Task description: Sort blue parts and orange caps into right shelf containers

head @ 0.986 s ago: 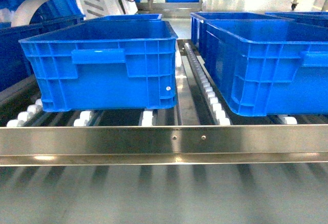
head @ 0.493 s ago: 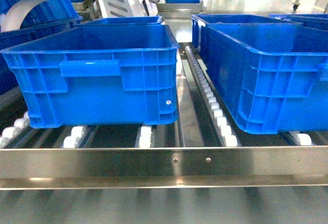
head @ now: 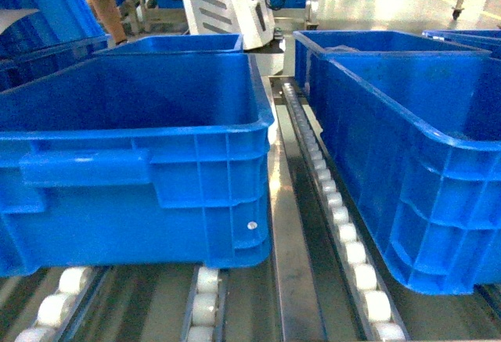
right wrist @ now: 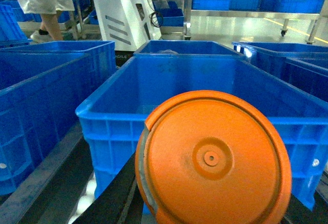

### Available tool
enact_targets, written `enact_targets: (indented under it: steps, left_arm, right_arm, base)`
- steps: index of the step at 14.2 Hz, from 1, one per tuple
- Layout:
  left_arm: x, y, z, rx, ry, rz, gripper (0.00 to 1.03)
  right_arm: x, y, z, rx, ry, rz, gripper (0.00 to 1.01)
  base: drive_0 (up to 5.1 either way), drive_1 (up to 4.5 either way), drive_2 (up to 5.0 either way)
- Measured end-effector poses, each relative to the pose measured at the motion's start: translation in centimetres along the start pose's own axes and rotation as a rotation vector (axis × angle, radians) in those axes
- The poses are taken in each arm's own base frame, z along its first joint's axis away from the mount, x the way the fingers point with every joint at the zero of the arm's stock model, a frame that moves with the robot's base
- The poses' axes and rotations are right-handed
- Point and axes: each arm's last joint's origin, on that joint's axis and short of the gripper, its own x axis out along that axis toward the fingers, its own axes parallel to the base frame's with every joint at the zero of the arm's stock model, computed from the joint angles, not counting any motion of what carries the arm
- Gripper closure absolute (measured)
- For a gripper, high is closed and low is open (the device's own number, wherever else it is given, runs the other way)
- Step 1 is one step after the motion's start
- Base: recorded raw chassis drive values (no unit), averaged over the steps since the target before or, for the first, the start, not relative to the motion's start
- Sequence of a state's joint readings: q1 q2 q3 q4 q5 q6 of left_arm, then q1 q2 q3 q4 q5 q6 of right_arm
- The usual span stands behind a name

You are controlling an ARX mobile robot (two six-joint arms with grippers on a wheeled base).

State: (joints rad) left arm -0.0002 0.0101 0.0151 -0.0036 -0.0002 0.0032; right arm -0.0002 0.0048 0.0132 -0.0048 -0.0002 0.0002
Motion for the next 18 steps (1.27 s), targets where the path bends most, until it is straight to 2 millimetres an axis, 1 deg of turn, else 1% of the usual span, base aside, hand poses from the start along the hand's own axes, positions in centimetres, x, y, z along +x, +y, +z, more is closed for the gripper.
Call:
enact_targets:
  steps: [1,18]
  left_arm:
    - [0.00,0.00,-0.04,0.000,0.004,0.000,0.60]
    - [0.00,0.00,-0.04,0.000,0.004,0.001,0.60]
  right_arm:
    - [0.00,0.00,-0.01,0.000,0.001,0.000,0.58]
    - [0.00,0.00,-0.01,0.000,0.002,0.000,0.58]
  base:
    - [0.1,4.13,-4.0]
    - [0.0,0.00,0.0]
